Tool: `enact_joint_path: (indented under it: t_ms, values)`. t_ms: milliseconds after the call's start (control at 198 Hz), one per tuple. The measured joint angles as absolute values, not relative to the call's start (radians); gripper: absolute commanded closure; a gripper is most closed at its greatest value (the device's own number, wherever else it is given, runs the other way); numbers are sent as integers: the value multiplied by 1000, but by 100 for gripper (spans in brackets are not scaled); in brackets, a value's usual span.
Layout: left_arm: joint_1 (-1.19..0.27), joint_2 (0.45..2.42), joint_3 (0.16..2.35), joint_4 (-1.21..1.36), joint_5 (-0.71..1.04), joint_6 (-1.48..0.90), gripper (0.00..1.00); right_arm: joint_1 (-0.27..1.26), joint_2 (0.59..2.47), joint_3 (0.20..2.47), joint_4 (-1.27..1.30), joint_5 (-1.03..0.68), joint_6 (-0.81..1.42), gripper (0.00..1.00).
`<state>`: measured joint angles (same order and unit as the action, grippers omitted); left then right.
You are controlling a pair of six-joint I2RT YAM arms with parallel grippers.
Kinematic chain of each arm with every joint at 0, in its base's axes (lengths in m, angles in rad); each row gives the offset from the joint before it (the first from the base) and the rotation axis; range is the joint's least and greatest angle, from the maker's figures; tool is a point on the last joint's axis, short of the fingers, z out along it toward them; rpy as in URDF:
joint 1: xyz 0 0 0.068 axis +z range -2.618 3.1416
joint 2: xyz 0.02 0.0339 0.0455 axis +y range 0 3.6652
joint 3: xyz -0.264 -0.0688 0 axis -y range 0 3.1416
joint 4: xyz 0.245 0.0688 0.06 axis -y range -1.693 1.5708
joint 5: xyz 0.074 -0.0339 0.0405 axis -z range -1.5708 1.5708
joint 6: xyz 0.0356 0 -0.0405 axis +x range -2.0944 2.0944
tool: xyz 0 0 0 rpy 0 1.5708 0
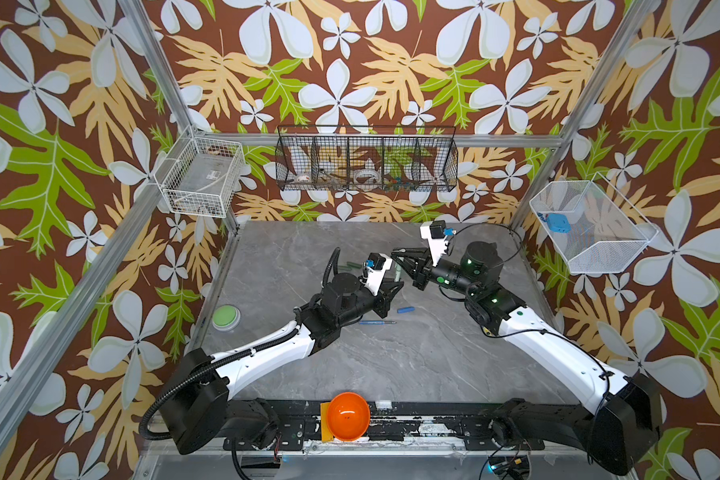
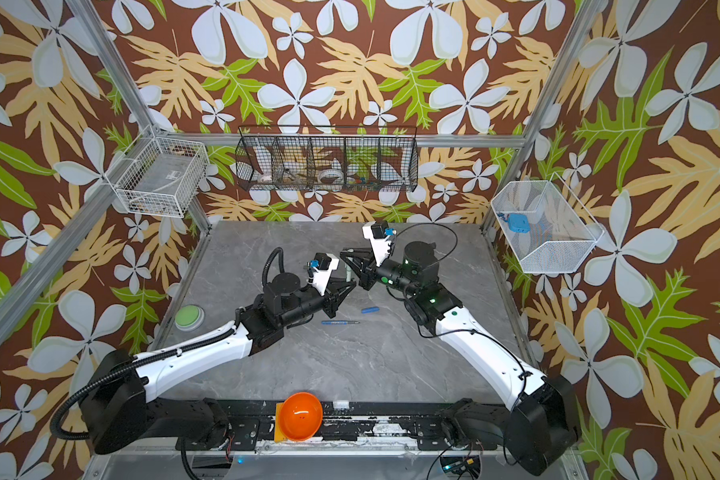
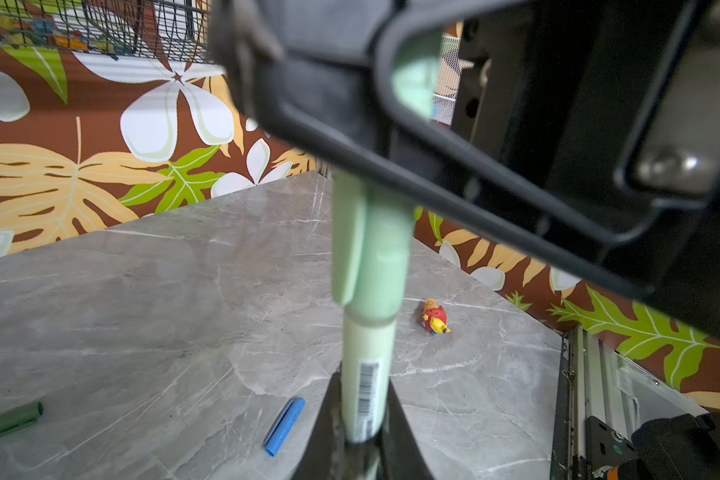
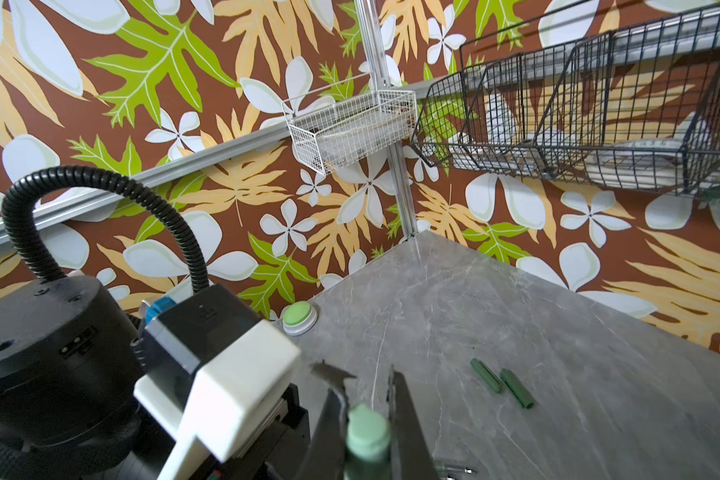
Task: Insert the pens into the pen caps
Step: 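Open the right gripper to release the cap while the left gripper holds the pen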
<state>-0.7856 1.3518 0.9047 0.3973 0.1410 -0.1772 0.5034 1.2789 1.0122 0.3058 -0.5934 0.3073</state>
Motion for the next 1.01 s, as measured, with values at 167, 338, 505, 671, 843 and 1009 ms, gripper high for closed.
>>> enact_joint_path:
  t_ms: [167, 338, 505, 671, 843, 1009]
  values:
    - [-776, 1342, 949, 260, 135, -143, 100, 503, 1293, 987, 360, -603, 329, 100]
    - [-756, 1340, 974, 181, 176, -115, 100, 503, 1279, 953, 397, -601, 366, 100]
    - [-748, 1363, 1003, 216, 233, -120, 100, 498, 1250, 952, 414, -573, 378, 100]
    - [-749, 1370, 943, 405, 253, -130, 100, 471, 1244, 985, 404, -610, 387, 100]
    - [-785, 1372, 885, 465, 197, -145, 100, 452, 1271, 1034, 311, -678, 387, 75]
    - [-807, 1408, 847, 576, 192, -152, 100, 442, 1280, 1126, 165, -683, 357, 54]
